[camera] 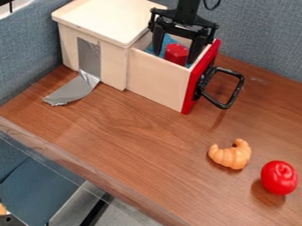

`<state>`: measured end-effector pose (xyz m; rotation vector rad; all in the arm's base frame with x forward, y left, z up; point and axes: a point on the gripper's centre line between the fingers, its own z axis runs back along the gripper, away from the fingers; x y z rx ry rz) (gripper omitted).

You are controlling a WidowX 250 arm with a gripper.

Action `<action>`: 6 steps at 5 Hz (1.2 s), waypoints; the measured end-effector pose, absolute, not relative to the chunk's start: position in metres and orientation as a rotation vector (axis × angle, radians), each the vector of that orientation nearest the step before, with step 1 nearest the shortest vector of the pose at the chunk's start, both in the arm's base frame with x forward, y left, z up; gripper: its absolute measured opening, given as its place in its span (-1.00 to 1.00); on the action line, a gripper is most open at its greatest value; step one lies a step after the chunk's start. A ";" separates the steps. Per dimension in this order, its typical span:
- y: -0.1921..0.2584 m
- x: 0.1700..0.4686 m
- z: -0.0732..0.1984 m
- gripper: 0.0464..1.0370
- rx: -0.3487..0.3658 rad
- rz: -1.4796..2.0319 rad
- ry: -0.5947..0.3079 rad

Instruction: Take the red thing and placed it inside the drawer

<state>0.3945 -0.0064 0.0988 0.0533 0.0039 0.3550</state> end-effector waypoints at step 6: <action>-0.019 0.334 0.144 0.92 0.024 0.338 -0.103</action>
